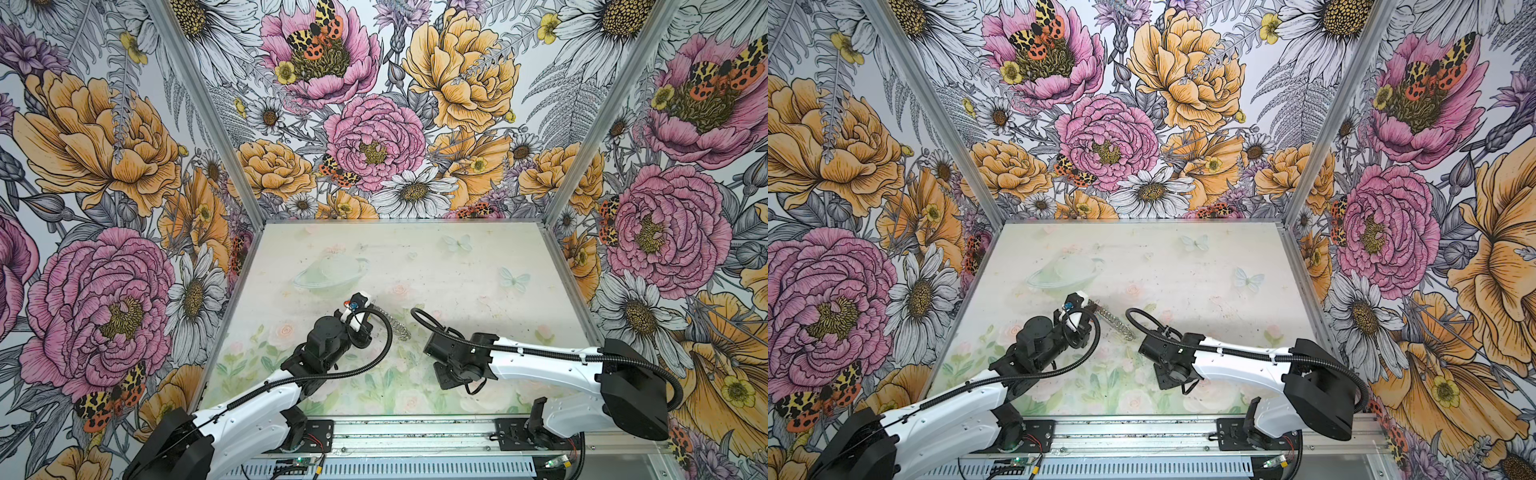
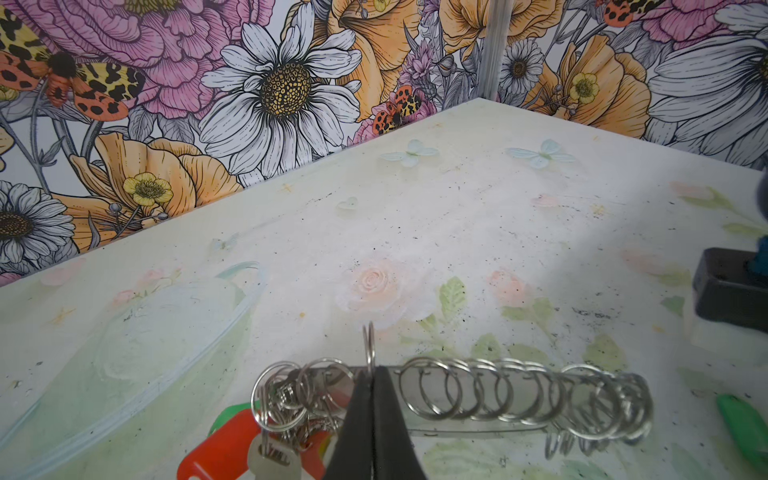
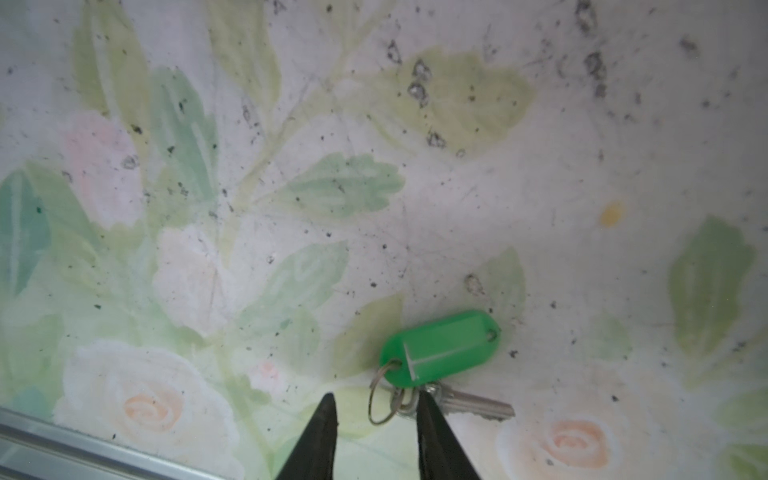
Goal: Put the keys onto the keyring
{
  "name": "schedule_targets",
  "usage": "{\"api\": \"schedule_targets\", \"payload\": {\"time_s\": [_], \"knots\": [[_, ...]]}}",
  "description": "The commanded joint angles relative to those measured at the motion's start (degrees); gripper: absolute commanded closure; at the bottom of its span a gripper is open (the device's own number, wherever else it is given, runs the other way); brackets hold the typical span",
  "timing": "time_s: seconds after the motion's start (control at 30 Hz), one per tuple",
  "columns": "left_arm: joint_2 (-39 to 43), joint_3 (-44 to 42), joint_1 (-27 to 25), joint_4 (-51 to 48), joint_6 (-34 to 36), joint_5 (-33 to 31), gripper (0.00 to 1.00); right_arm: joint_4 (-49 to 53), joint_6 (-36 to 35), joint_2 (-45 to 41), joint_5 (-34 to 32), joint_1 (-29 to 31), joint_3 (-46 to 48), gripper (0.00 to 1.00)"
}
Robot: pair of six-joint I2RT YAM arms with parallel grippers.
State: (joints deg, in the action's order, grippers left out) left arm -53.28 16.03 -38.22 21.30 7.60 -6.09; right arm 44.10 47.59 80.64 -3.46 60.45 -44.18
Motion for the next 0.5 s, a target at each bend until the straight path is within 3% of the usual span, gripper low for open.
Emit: {"api": "schedule_targets", "payload": {"time_s": [0.0,0.3,0.47], "knots": [[1.5,-0.6,0.4,4.5,-0.3,-1.0,1.00,1.0,0.7,1.4,-1.6,0.5,-1.8,0.68],[1.9,-1.2,0.5,5.2,-0.3,-0.4,1.00,0.9,0.8,4.3,-2.3,0.7,-3.2,0.78],[2.0,-1.6,0.6,5.5,-0.4,0.8,1.00,1.7,0.7,4.5,-3.0,0.7,-3.4,0.90]]}}
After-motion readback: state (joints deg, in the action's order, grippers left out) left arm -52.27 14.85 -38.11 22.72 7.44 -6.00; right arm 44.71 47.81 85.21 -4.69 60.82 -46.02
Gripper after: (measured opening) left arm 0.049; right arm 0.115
